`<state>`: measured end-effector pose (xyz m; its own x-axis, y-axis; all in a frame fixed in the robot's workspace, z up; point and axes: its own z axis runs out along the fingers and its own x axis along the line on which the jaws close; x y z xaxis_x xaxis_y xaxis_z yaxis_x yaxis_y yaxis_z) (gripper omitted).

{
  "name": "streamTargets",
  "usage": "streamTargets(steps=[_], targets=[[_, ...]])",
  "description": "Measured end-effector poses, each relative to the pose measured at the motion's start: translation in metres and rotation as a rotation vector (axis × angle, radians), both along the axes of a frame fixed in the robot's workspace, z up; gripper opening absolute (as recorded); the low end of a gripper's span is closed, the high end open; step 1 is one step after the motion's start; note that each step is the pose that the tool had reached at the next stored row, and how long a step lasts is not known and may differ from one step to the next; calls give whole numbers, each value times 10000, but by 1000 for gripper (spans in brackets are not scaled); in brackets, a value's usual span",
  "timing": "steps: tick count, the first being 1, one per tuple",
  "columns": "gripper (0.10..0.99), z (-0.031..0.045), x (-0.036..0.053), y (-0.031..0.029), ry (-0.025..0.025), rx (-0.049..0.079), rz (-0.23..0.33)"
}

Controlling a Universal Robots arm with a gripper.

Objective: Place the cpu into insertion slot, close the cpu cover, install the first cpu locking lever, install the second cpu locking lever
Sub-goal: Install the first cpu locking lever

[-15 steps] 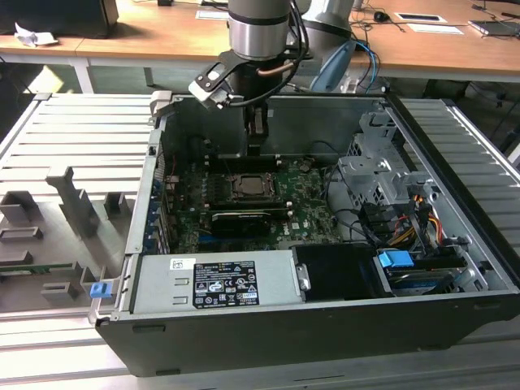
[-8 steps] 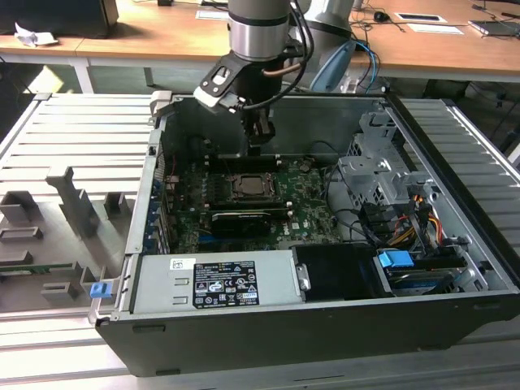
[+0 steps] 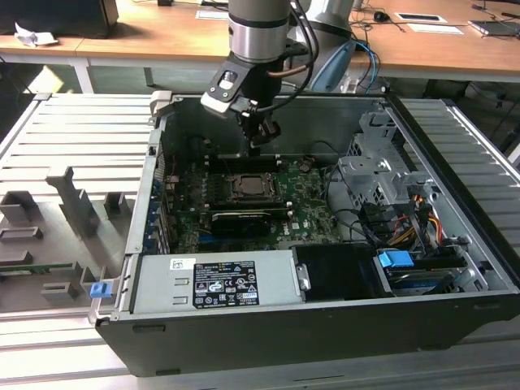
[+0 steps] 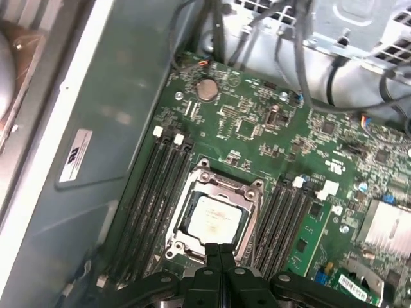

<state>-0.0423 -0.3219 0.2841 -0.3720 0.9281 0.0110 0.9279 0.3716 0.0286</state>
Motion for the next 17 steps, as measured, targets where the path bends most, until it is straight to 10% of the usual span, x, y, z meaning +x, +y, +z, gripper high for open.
streamTargets(steps=[17], targets=[[106,0,0,0,0,0,1854]])
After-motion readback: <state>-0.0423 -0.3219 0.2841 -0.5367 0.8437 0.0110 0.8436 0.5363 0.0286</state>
